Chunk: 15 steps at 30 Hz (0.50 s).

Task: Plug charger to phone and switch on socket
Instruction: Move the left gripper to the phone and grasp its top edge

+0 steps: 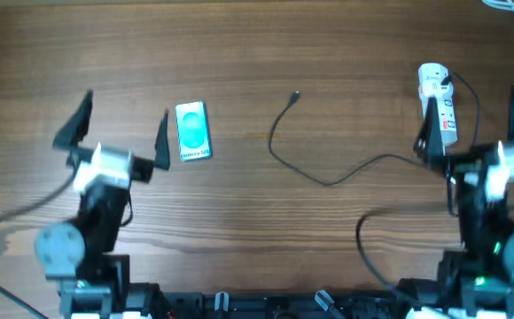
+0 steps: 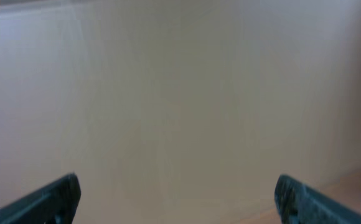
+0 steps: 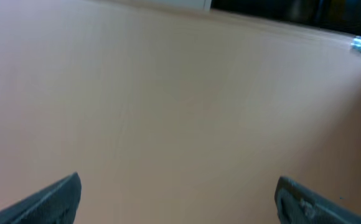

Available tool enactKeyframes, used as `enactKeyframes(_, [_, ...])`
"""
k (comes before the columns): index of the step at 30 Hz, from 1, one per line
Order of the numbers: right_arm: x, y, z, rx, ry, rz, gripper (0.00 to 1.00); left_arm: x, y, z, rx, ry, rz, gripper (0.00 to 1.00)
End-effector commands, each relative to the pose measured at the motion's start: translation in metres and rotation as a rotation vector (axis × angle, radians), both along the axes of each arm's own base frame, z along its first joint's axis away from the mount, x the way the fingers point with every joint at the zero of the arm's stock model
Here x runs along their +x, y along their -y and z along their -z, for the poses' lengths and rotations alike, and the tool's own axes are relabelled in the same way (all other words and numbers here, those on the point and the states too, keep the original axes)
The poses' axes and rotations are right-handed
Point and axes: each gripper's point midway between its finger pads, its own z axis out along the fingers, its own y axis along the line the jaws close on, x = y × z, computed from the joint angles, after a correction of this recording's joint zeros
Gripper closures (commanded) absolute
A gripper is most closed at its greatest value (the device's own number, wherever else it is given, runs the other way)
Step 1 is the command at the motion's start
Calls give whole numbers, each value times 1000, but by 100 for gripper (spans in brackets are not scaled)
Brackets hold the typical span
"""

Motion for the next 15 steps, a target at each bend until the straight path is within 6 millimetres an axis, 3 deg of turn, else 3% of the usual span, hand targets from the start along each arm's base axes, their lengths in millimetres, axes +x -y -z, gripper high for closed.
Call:
enactKeyframes(1, [34,3,-3,62,-193,-11,0,22,-4,-18,-12,-71,-15,0])
enactKeyframes(5, [93,7,27,91,-564,-2,0,61,-8,-7,-79,-251,-30,0])
enactKeyframes(6, [116,9,43,102,-695,1,0,85,-14,8,-134,-397,-61,0])
enactKeyframes(8, [131,10,62,122,-800,4,0,102,-19,27,-165,-534,-96,0])
enactKeyframes(9, [137,11,80,162,-876,7,0,114,-21,49,-170,-666,-121,0])
enactKeyframes(11, [135,10,119,331,-1034,29,0,125,-20,86,-181,-858,-137,0])
enactKeyframes(12, [130,10,128,390,-1080,41,0,125,-17,107,-217,-954,-146,0])
enactKeyframes(13, [116,9,140,497,-1156,67,0,118,-13,133,-272,-1069,-161,0])
enactKeyframes(15, [101,0,149,565,-1232,42,0,102,2,149,-269,-1175,-105,0])
